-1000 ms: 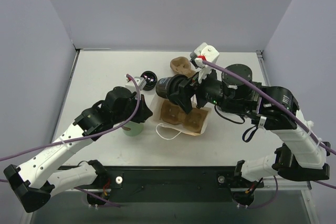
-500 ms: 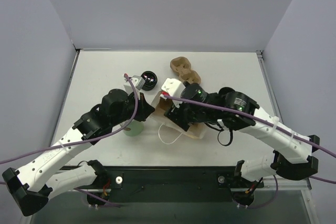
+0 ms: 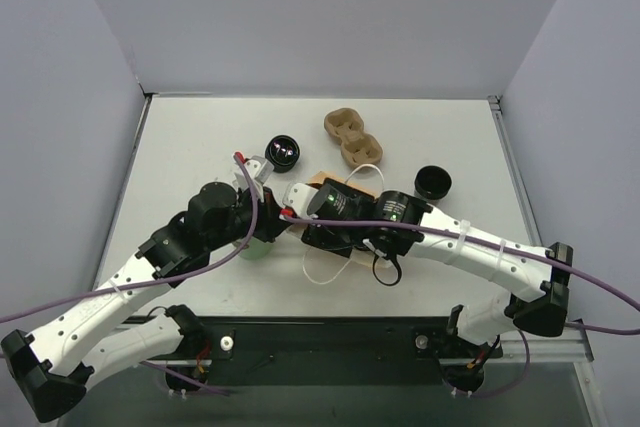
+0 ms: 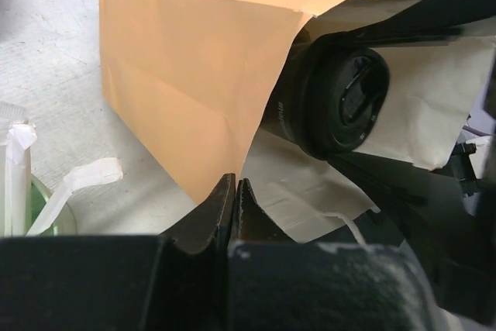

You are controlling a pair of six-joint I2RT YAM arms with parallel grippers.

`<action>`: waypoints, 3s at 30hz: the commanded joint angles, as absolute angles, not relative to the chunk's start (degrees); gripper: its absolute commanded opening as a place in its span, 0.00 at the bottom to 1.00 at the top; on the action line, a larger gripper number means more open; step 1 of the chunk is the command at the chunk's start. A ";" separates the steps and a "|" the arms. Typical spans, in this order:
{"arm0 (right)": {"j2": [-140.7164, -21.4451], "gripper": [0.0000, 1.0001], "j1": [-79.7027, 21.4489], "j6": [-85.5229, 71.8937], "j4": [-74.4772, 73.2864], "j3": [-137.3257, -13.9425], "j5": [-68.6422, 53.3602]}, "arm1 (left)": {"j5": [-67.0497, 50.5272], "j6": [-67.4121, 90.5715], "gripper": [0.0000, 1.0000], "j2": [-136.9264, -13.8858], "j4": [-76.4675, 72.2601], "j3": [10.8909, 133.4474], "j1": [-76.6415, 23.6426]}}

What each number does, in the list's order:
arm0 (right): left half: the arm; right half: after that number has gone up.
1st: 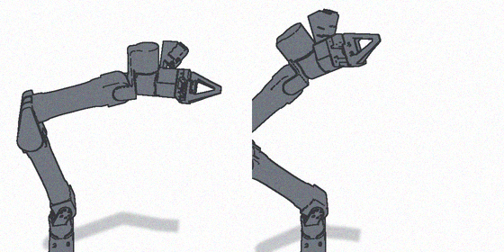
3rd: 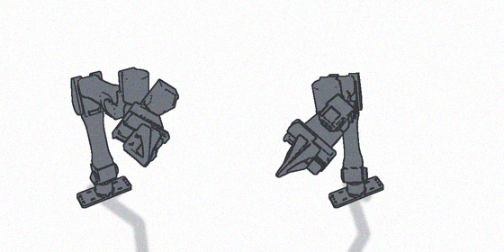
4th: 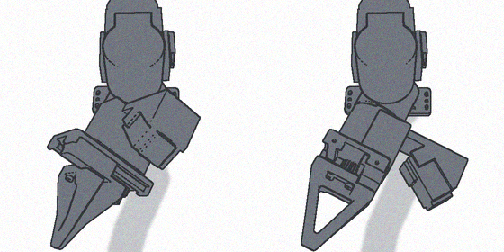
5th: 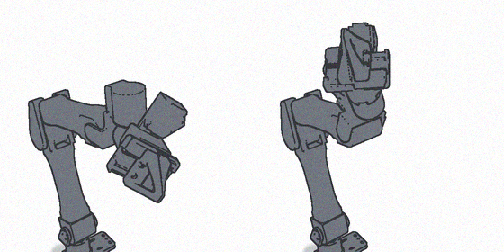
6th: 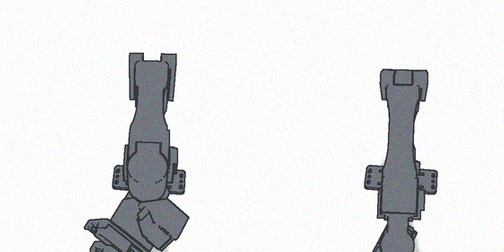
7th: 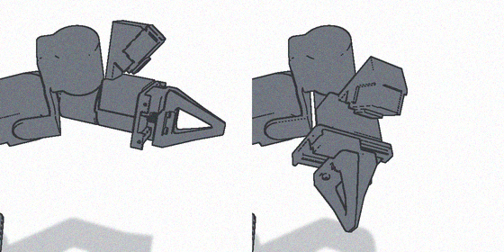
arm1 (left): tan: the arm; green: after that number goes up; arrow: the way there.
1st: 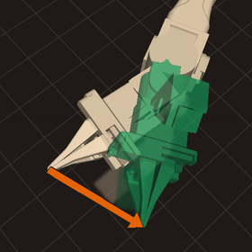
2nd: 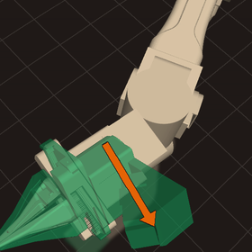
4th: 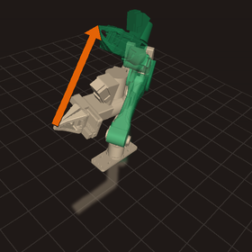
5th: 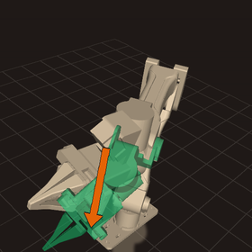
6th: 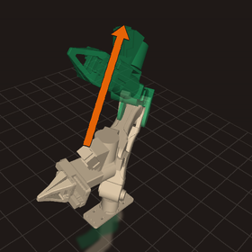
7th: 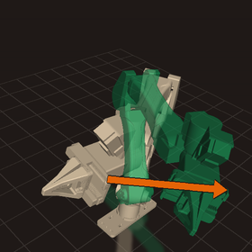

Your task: Pack the takeout coffee

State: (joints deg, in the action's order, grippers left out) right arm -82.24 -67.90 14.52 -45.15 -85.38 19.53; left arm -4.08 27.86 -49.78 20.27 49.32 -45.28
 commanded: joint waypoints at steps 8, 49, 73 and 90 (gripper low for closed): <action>-71.37 0.44 -62.58 21.27 -33.50 -68.39 20.57 | -6.77 29.18 0.00 -51.24 15.90 51.06 -45.35; -74.80 0.41 -58.63 38.24 -31.39 -64.43 18.20 | 4.92 28.83 0.00 -47.02 5.63 40.88 -47.20; -77.96 0.40 -55.90 40.34 -18.02 -56.60 19.25 | 0.53 31.11 0.00 -46.32 3.96 38.76 -50.36; -71.98 0.39 -56.25 42.36 -19.95 -56.60 18.81 | 3.25 31.11 0.00 -46.23 4.04 36.91 -50.54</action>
